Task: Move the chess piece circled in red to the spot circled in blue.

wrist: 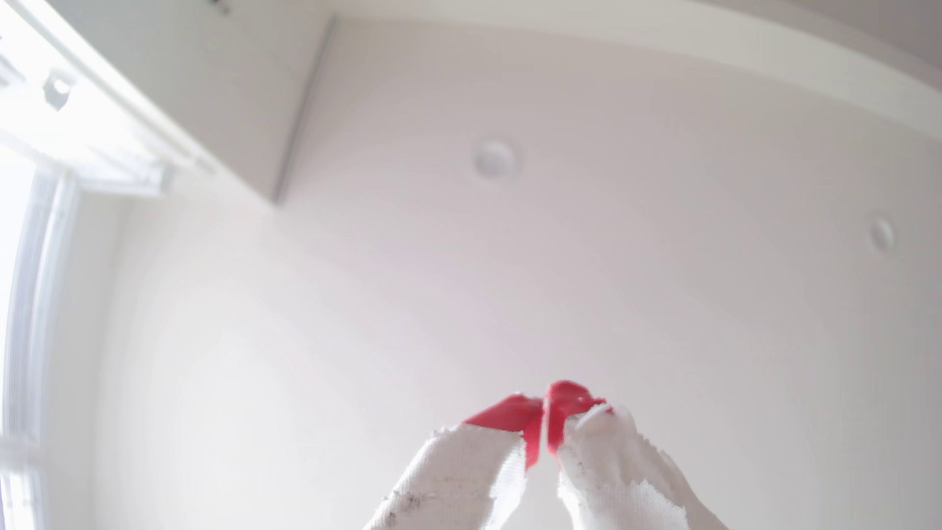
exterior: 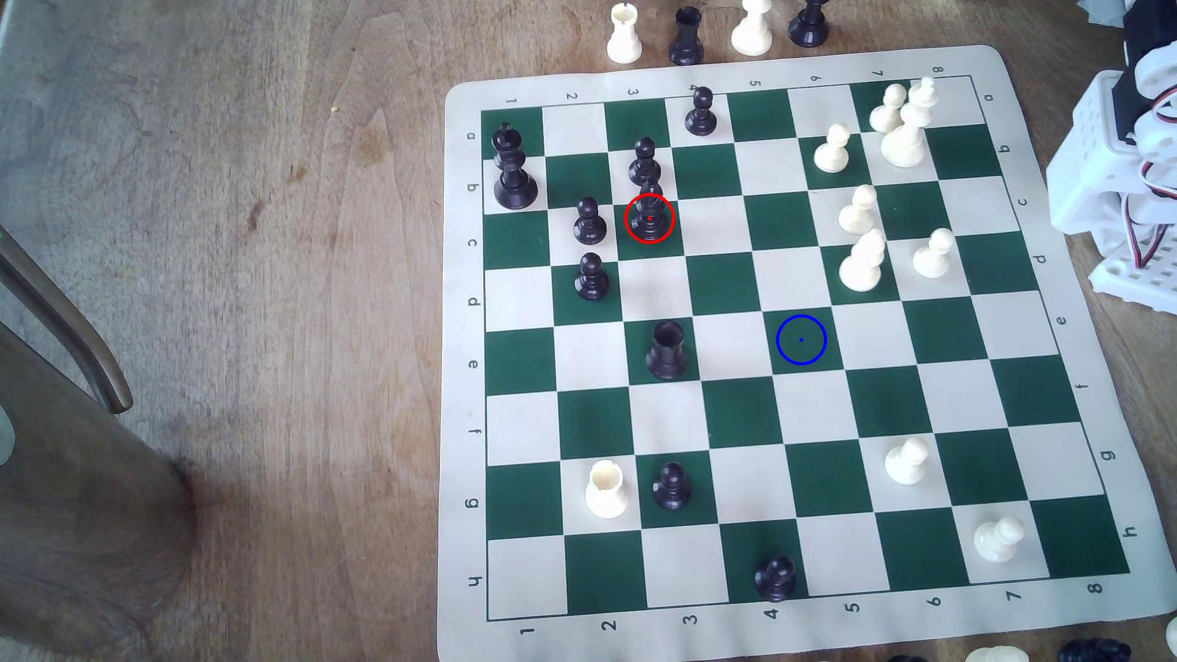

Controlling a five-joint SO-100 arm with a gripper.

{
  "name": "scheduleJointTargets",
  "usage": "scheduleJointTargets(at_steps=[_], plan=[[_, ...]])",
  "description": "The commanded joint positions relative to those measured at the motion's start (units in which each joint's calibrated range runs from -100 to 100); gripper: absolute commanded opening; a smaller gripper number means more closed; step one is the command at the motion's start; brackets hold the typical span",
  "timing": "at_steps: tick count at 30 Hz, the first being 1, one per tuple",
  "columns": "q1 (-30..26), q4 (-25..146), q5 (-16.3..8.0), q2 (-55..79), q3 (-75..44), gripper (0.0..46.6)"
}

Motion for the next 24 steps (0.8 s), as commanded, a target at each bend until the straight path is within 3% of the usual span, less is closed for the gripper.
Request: scheduleJointTargets(at_steps=[1, 13, 19, 24], plan=[[-1.8, 3.8, -0.1, 0.1, 0.6, 0.2], [-2.2, 52.8, -0.5, 0.1, -16.2, 0.2], [-1.5, 62.1, -0.5, 0.1, -17.6, 0.2], [0.3, 83.9, -0.5, 0.1, -28.5, 0.2]])
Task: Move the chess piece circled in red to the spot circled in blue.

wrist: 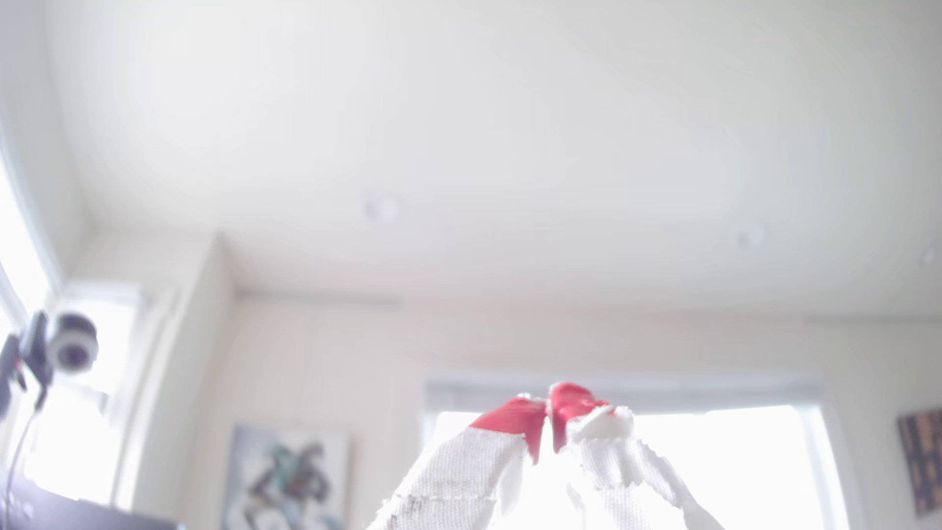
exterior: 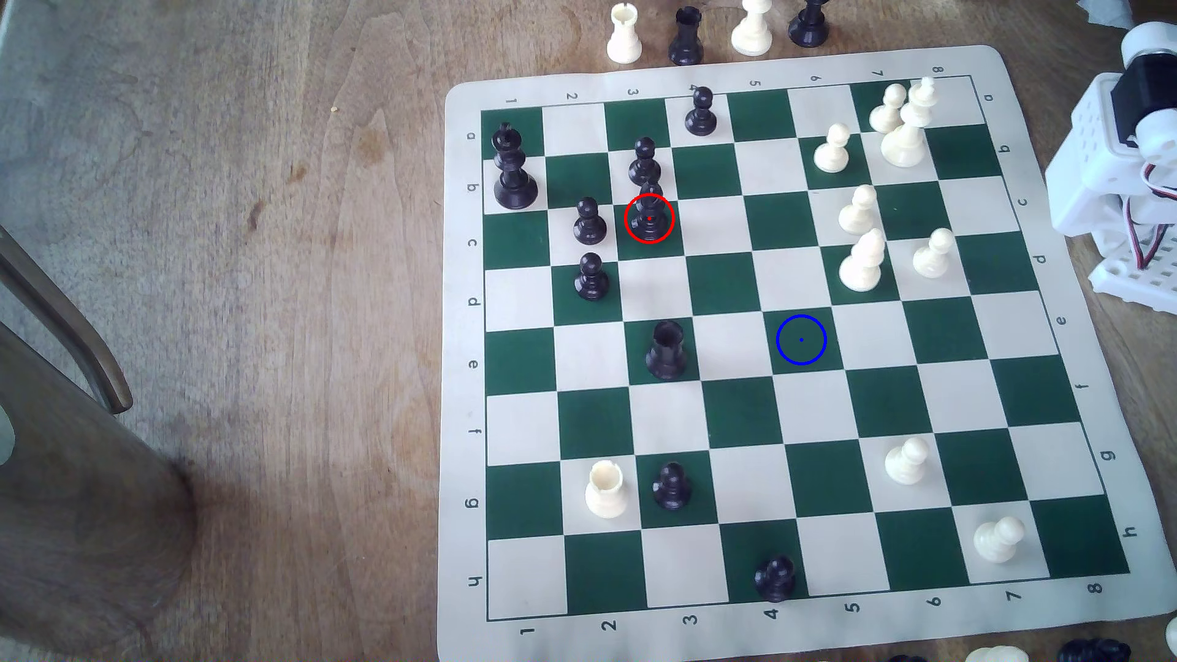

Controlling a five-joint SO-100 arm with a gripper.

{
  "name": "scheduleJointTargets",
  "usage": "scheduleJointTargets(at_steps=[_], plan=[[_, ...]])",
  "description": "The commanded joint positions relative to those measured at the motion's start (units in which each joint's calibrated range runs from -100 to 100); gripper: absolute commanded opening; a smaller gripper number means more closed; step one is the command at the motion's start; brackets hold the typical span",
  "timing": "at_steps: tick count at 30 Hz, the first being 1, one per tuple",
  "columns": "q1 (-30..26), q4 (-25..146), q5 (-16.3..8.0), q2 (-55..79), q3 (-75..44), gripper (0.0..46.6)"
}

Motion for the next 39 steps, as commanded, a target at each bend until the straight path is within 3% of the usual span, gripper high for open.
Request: scheduleJointTargets(at_steps=[1, 2, 6, 9, 14, 17, 19, 24, 29, 39], plan=[[3.2, 21.5, -0.1, 0.2, -13.7, 0.2], [3.8, 23.9, -0.1, 0.2, -15.2, 0.2], [4.6, 37.6, -0.2, 0.3, -19.0, 8.5], [6.6, 56.5, -1.7, 1.3, -23.2, 9.7], [4.9, 70.5, -1.8, 11.5, -29.8, 7.7], [2.2, 78.3, -3.8, 19.7, -37.8, 7.4], [-1.2, 81.8, -4.5, 25.7, -41.2, 0.3], [-4.1, 84.6, -4.5, 39.0, -46.5, 6.6], [-5.2, 90.5, -6.4, 57.9, -60.9, 6.5], [-4.8, 103.1, -7.7, 88.0, -86.6, 6.6]])
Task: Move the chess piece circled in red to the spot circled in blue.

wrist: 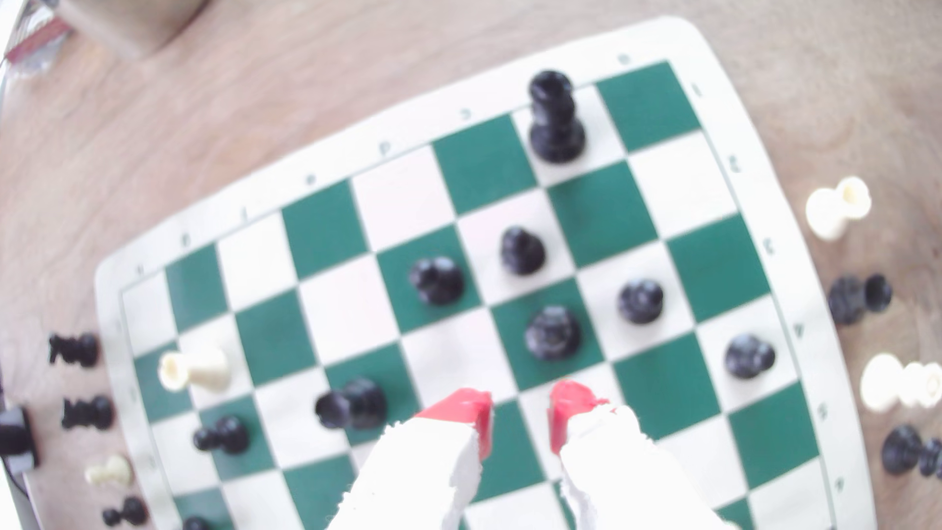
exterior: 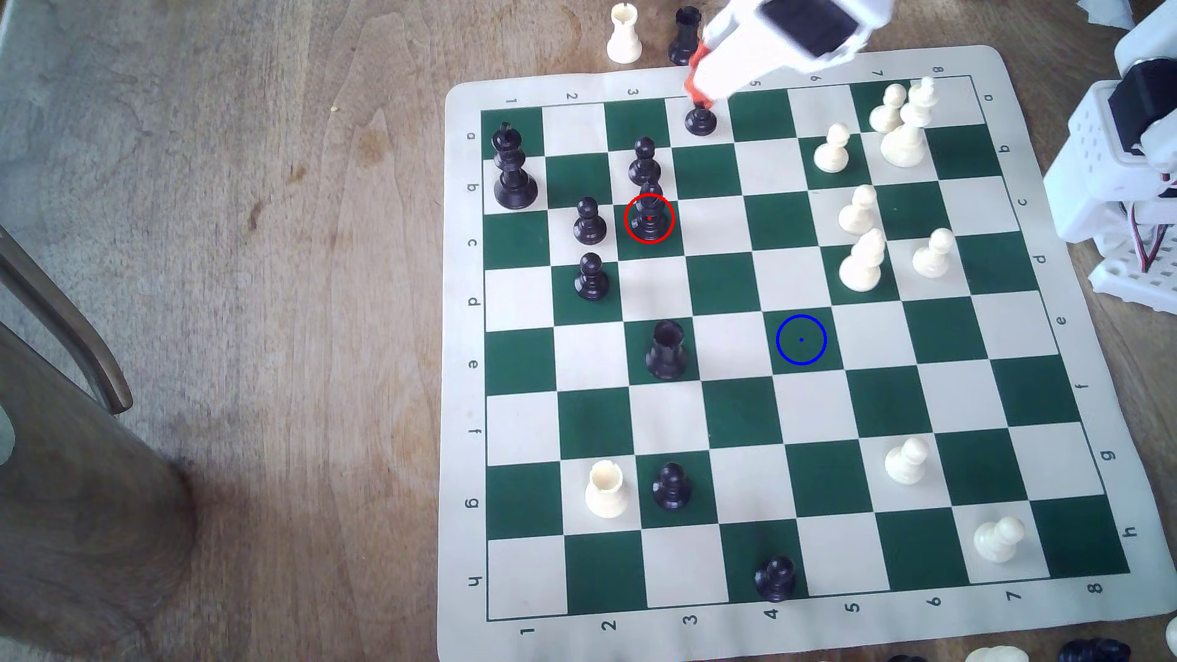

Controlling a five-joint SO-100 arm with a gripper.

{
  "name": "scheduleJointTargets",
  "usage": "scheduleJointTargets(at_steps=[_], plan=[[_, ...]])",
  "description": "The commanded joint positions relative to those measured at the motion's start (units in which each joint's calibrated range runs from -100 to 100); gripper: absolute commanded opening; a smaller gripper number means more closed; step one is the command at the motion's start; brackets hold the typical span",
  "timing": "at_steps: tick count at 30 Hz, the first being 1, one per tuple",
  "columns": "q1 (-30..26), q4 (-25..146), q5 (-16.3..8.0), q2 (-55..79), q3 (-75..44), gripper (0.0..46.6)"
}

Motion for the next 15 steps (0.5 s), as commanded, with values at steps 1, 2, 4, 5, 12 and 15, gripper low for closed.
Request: scheduleJointTargets(at_steps=[1, 2, 4, 5, 12, 15], plan=[[0.5, 3.2, -0.9, 9.9, -13.8, 6.7], [0.5, 3.6, -1.0, 11.7, -14.8, 7.2], [0.5, 4.9, -1.2, 14.9, -16.9, 7.8], [0.5, 4.9, -1.2, 15.6, -17.0, 8.1], [1.5, 3.7, -1.3, 19.0, -17.6, 19.8], [1.3, 3.7, -1.1, 20.3, -17.5, 19.7]])
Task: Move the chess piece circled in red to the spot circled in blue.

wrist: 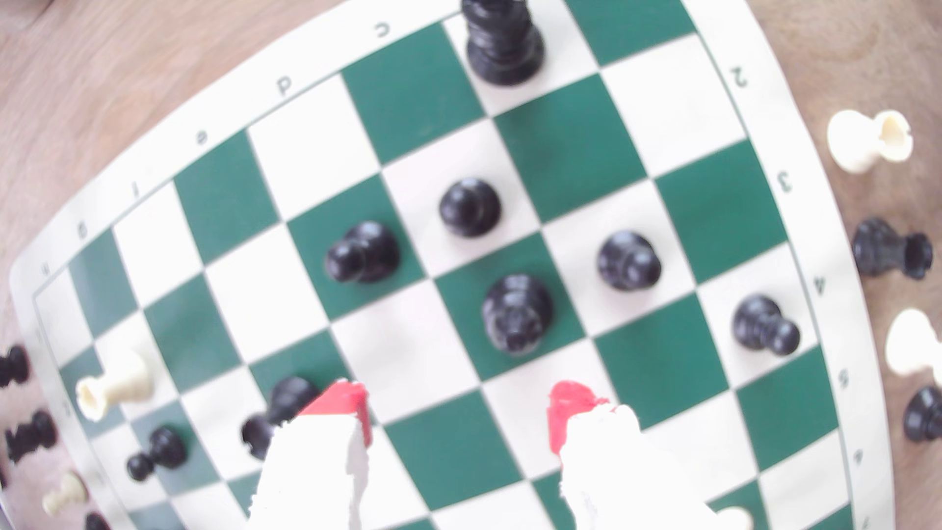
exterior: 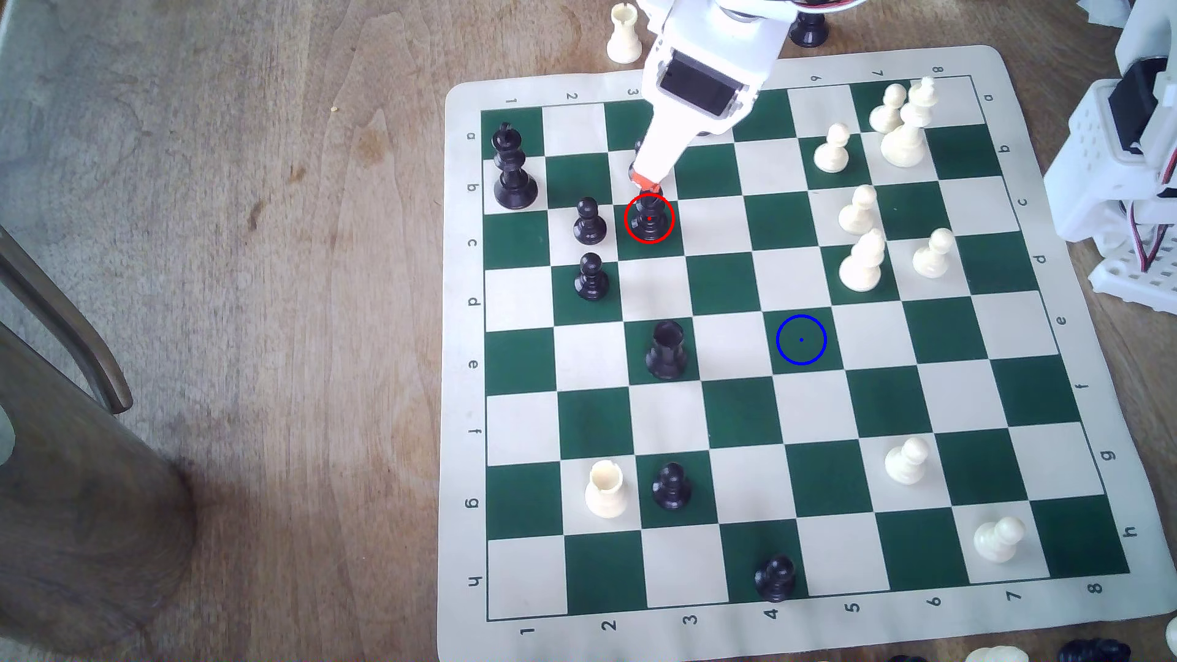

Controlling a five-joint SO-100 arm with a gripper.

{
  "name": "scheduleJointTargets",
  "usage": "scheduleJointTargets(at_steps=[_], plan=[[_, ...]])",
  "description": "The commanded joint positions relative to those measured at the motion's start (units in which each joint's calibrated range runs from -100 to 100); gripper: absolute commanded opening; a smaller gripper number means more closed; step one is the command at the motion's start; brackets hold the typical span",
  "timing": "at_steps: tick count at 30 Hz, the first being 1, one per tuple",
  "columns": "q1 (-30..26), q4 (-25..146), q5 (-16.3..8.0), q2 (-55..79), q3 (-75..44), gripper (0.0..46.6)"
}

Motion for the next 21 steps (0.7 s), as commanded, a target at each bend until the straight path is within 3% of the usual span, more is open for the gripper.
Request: scheduleJointTargets(at_steps=[1, 21], plan=[[0.1, -1.2, 0.0, 0.1, -4.0, 19.1], [0.4, -7.6, 0.0, 6.6, 2.6, 17.3]])
